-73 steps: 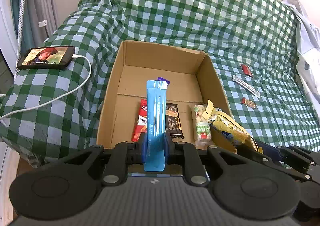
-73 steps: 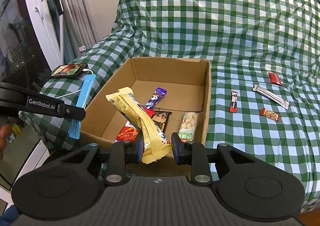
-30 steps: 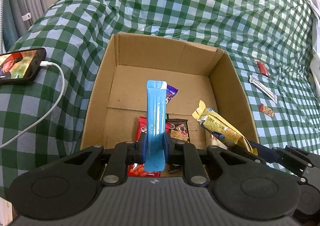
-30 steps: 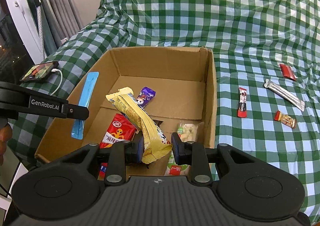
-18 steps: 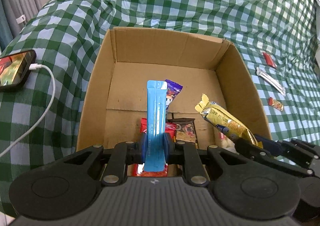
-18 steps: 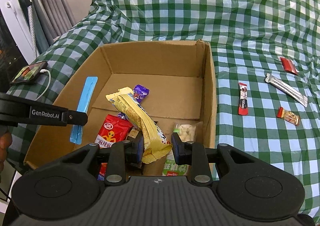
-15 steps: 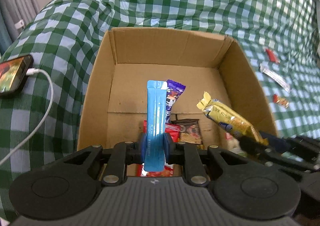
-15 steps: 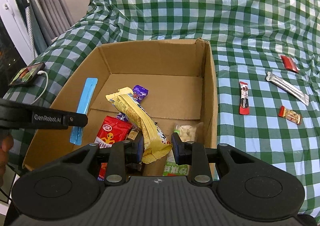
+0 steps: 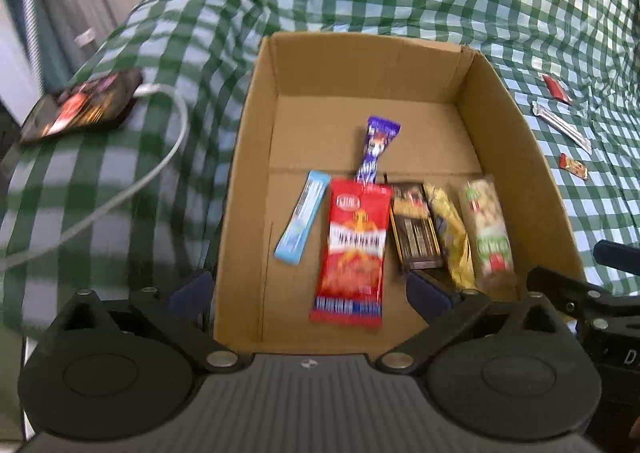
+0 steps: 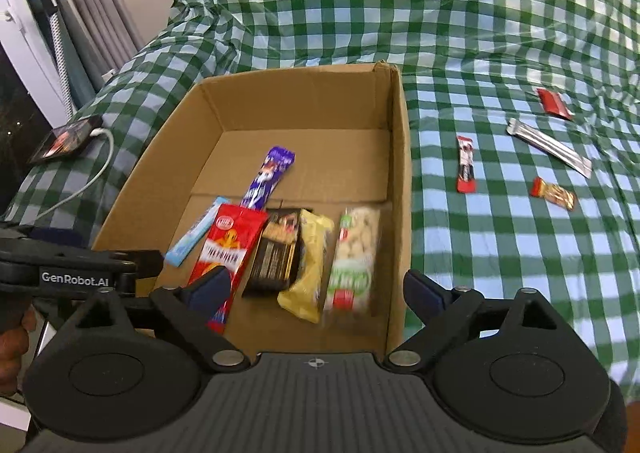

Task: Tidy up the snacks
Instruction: 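Lift both tools up away from the box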

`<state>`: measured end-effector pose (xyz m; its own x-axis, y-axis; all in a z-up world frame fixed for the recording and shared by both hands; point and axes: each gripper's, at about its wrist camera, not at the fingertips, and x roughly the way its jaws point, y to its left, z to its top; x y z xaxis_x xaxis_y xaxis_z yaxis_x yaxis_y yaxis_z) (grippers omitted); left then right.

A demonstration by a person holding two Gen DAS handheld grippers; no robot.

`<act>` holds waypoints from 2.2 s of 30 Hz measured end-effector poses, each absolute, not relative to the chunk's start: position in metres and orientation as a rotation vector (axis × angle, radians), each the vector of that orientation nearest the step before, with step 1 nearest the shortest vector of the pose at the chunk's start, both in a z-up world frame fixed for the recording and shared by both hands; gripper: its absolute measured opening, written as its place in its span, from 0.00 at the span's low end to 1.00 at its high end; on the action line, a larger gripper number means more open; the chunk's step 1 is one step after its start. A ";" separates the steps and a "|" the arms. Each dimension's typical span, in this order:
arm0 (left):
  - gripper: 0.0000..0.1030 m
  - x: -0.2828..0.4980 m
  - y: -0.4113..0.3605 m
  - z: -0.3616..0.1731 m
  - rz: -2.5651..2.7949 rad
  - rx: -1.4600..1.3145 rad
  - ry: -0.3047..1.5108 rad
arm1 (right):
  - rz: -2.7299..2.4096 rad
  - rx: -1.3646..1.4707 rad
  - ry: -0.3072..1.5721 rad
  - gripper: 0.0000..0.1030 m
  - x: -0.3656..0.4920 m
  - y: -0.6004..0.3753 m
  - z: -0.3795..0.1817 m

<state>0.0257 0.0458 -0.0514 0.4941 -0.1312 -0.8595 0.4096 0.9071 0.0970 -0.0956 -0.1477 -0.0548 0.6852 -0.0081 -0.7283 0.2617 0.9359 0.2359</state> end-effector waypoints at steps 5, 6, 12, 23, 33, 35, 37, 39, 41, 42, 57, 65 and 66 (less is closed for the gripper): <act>1.00 -0.005 0.059 -0.040 -0.316 0.265 1.008 | -0.172 0.313 0.779 0.94 -0.128 -0.132 -0.043; 1.00 -0.011 0.061 -0.037 -0.315 0.265 1.001 | -0.175 0.314 0.773 0.94 -0.134 -0.129 -0.041; 1.00 -0.041 0.064 -0.017 -0.307 0.263 0.935 | -0.178 0.292 0.719 0.95 -0.162 -0.113 -0.023; 1.00 -0.075 0.071 0.002 -0.317 0.265 0.883 | -0.179 0.262 0.631 0.97 -0.199 -0.098 -0.003; 1.00 -0.085 0.072 0.005 -0.328 0.274 0.873 | -0.168 0.256 0.608 0.99 -0.207 -0.093 0.002; 1.00 -0.084 0.073 0.005 -0.328 0.271 0.875 | -0.168 0.256 0.609 0.99 -0.207 -0.093 0.002; 1.00 -0.084 0.073 0.004 -0.328 0.273 0.879 | -0.169 0.258 0.611 0.99 -0.207 -0.093 0.002; 1.00 -0.083 0.073 0.003 -0.328 0.276 0.882 | -0.171 0.262 0.616 0.99 -0.207 -0.094 0.001; 1.00 -0.083 0.072 0.002 -0.329 0.278 0.885 | -0.173 0.266 0.620 0.99 -0.207 -0.095 0.000; 1.00 -0.083 0.072 0.002 -0.329 0.279 0.886 | -0.173 0.268 0.621 0.99 -0.207 -0.095 -0.001; 1.00 -0.078 0.069 -0.003 -0.332 0.291 0.906 | -0.179 0.287 0.637 0.99 -0.204 -0.098 -0.005; 1.00 -0.077 0.069 -0.003 -0.333 0.291 0.904 | -0.179 0.289 0.639 0.99 -0.203 -0.098 -0.008; 1.00 -0.076 0.069 -0.004 -0.334 0.292 0.902 | -0.180 0.290 0.639 0.99 -0.202 -0.099 -0.008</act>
